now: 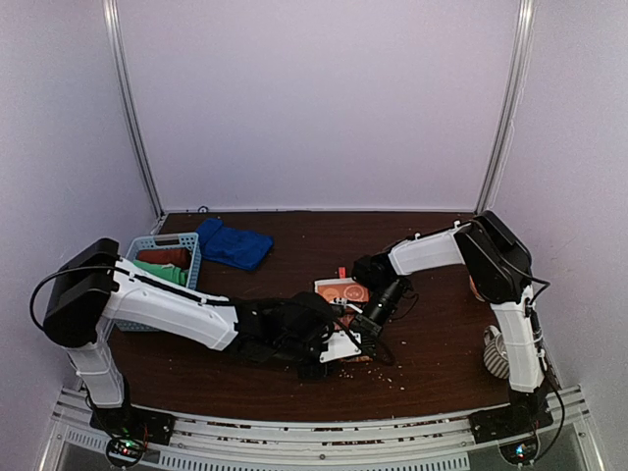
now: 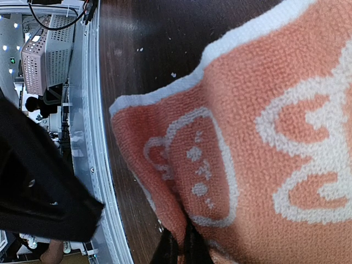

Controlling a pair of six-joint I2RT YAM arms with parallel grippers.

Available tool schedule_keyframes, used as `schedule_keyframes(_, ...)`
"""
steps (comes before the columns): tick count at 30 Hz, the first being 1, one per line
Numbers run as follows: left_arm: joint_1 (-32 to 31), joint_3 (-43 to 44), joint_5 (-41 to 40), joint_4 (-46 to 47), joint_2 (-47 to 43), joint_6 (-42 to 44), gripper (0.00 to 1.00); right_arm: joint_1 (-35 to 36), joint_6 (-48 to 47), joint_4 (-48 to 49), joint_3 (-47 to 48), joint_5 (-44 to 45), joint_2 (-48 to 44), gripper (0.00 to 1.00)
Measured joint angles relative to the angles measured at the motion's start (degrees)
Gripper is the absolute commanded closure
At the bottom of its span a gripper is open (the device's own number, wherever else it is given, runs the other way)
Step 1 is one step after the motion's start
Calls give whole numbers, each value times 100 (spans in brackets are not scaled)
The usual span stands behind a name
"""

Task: Roll the towels
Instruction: Roll the towel at the center of the board.

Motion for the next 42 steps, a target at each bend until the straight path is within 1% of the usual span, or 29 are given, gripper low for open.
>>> schedule_keyframes(4,0,35,-173,-173,321,216,66,0,-11,0,-2,0,2,100)
schedule_keyframes(8,0,52,-378,-212,411,339,64,0,-24,-4,-13,-15,2,100)
schedule_keyframes(20,-2,168,-811,-138,658,468,65,0,-125,-66,-13,-90,37,100)
schedule_keyframes(25,-2,363,-960,-42,852,481,72,0,-225,-166,-13,-131,57,100)
schedule_keyframes(29,-24,527,-994,-140,975,511,81,-22,-389,-341,13,-116,57,98)
schedule_keyframes(32,-50,730,-990,-264,1110,522,83,-105,-474,-466,33,-61,48,97)
schedule_keyframes(35,-48,817,-981,-260,1178,518,76,-203,-494,-525,35,7,39,99)
schedule_keyframes(39,-48,918,-1073,-315,1211,452,60,-256,-498,-562,44,37,39,100)
schedule_keyframes(42,-44,855,-1233,-225,1154,319,52,-262,-435,-562,46,55,44,100)
